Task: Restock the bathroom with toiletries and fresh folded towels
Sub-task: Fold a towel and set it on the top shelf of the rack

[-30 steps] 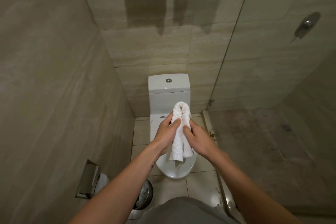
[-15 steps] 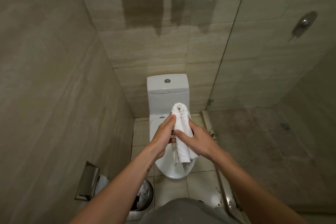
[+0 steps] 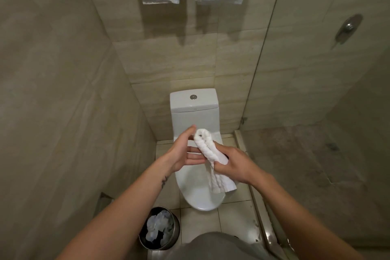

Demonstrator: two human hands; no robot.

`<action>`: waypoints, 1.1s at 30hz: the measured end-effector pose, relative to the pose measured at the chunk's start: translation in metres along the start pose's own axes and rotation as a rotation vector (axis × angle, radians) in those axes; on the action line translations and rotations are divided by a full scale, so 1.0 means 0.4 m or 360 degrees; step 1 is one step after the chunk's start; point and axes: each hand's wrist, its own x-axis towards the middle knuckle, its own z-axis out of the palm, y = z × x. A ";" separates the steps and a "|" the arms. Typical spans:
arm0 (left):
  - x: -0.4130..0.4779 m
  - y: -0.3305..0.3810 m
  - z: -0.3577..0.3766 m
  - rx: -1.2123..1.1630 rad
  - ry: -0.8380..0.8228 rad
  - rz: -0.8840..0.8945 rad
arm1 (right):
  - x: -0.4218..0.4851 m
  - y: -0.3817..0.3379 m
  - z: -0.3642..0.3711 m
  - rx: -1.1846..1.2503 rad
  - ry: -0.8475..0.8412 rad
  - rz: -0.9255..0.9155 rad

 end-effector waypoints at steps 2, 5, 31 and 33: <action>0.011 0.009 -0.001 0.0073 0.0016 -0.0136 | 0.001 0.013 0.000 -0.0098 -0.0038 -0.0084; 0.024 -0.002 0.022 0.0202 0.0001 -0.0214 | -0.001 0.029 0.000 -0.0113 -0.0089 -0.0119; 0.018 -0.022 -0.019 -0.0128 0.0002 -0.0221 | -0.028 0.134 0.040 0.1420 -0.0437 0.1447; 0.015 -0.020 -0.019 -0.0163 -0.0012 -0.0226 | -0.027 0.132 0.036 0.1570 -0.0530 0.1490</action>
